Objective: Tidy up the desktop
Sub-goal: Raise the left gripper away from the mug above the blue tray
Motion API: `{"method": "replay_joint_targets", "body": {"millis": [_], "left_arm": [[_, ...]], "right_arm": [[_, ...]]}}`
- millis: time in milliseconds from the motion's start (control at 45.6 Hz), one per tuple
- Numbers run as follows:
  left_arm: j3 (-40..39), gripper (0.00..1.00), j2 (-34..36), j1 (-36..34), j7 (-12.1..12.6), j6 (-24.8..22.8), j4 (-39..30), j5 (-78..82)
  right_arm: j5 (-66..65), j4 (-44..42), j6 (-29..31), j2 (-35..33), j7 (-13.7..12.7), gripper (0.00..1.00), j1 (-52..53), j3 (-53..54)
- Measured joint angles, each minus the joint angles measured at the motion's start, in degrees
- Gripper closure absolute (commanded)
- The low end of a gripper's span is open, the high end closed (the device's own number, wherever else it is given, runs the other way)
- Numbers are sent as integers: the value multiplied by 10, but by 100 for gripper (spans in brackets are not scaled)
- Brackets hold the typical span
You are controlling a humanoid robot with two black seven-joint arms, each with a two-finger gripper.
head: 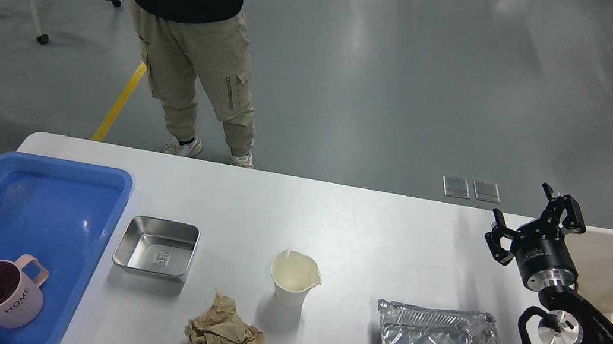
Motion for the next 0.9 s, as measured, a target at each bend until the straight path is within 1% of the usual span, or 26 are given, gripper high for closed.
{"method": "replay_joint_targets", "body": {"millis": [351,460,526,570,636,745,899], "left_arm": [[5,4,2,1,6,5,-2,10],[10,4,5,1,21,17,-15,24],[16,4,13,0,30,31,-31,49],[21,4,21,0,35,45,-45,69],[29,4,34,0,44,79,-80,103],[45,4,66,0,64,132,-149,140],[50,4,114,0,86,175,-246,150]], "right_arm": [[0,-2,-4,2,0,0,5,0],[0,-2,-6,1,0,0,5,0],[0,-2,-6,0,-1,0,5,0],[0,-2,-6,-1,-1,0,5,0],[0,-2,-6,-1,-1,0,5,0],[0,-1,-6,0,-1,0,5,0],[0,-1,-6,2,-1,0,4,0]]}}
